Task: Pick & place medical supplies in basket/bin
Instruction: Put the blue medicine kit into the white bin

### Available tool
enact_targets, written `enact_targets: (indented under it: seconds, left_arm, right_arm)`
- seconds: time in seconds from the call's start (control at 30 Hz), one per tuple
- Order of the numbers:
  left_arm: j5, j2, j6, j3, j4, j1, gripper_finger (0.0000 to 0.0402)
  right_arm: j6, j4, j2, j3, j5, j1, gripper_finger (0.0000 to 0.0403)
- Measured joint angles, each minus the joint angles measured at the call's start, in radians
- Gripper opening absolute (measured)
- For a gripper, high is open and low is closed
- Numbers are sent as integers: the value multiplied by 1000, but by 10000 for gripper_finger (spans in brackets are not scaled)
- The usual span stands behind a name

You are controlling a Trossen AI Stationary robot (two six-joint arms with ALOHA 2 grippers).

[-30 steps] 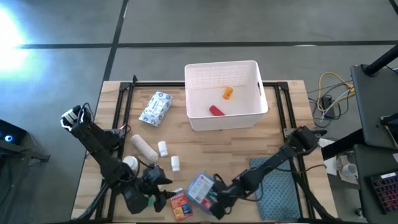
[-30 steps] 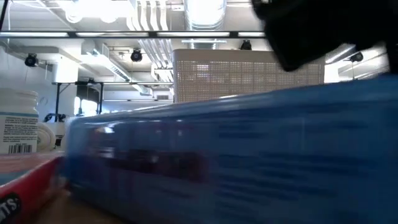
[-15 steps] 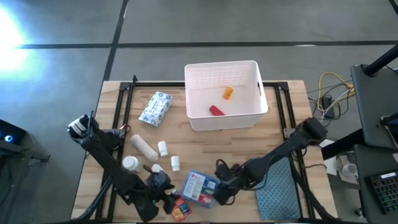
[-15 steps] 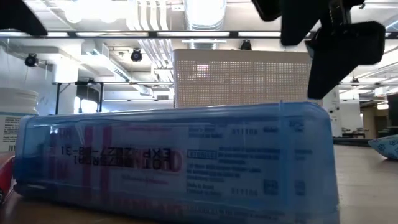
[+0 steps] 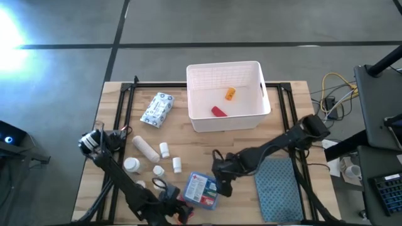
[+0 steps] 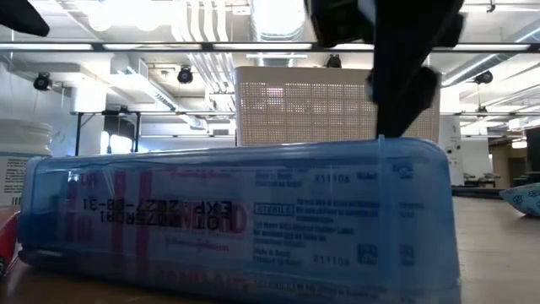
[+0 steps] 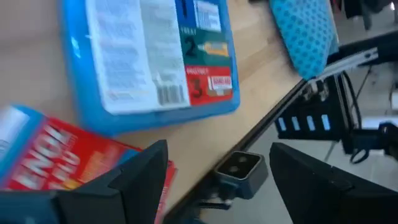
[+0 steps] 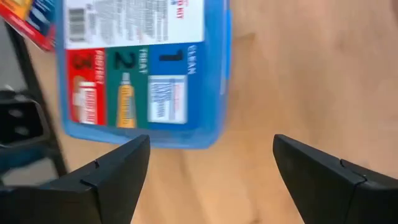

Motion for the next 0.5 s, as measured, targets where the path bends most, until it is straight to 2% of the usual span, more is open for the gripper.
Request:
enact_targets:
  seconds: [0.23,0.33,0.5]
  left_arm:
    - [8,205,-331,231,-200,3,242]
    - [7,262,-336,320,-205,21,236]
    - [0,315,-331,409,-264,78,235]
  right_arm:
    - [-244,-2,0,-15,-114,-74,327]
    - [-325,-3,0,-19,-136,-90,327]
    - [-449,-2,0,-24,-279,-104,327]
